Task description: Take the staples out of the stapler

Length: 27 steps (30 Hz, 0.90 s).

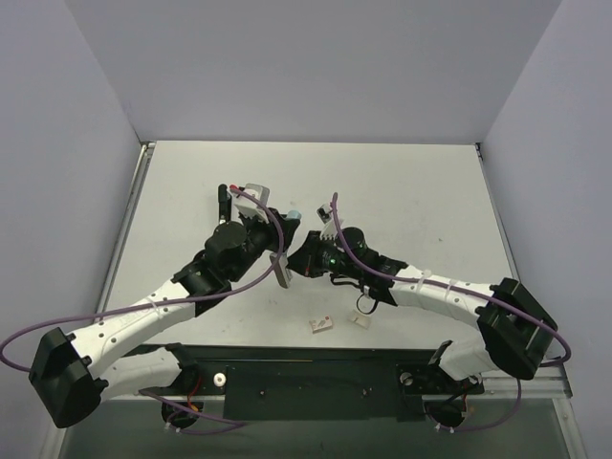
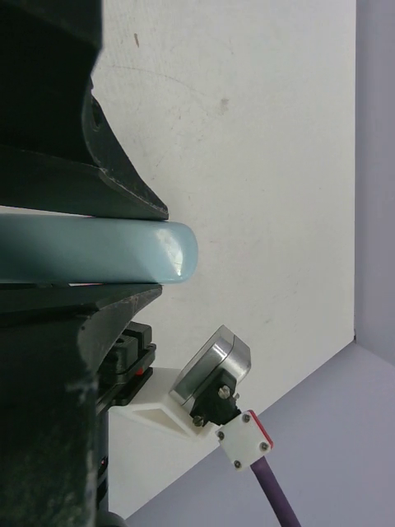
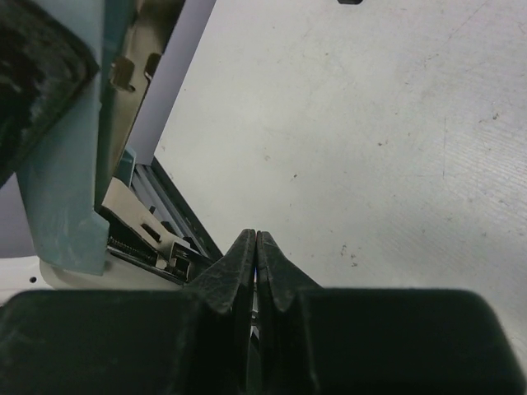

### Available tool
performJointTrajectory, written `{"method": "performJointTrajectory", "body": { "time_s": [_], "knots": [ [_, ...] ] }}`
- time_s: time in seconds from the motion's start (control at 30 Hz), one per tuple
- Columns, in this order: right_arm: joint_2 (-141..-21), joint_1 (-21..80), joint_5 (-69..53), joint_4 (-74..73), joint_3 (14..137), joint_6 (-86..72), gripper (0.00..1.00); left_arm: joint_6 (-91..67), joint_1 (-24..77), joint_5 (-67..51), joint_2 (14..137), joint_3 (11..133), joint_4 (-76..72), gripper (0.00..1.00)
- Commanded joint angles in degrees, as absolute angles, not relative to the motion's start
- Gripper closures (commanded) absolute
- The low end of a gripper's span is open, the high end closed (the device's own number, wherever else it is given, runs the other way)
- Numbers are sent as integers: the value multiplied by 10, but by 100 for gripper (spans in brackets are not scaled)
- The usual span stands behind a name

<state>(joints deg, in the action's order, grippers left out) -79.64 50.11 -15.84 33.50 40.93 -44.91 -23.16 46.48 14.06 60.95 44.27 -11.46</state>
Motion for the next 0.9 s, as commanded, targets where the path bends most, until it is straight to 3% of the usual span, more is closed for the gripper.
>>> {"method": "performJointTrajectory", "body": {
  "time_s": [0.0,0.87],
  "knots": [
    [-808,500,-214,384,433,-478,100,-226,477,182,620,442,-241,100],
    [-873,452,-274,439,469,-525,100,-184,505,272,693,406,-317,100]
  ]
}}
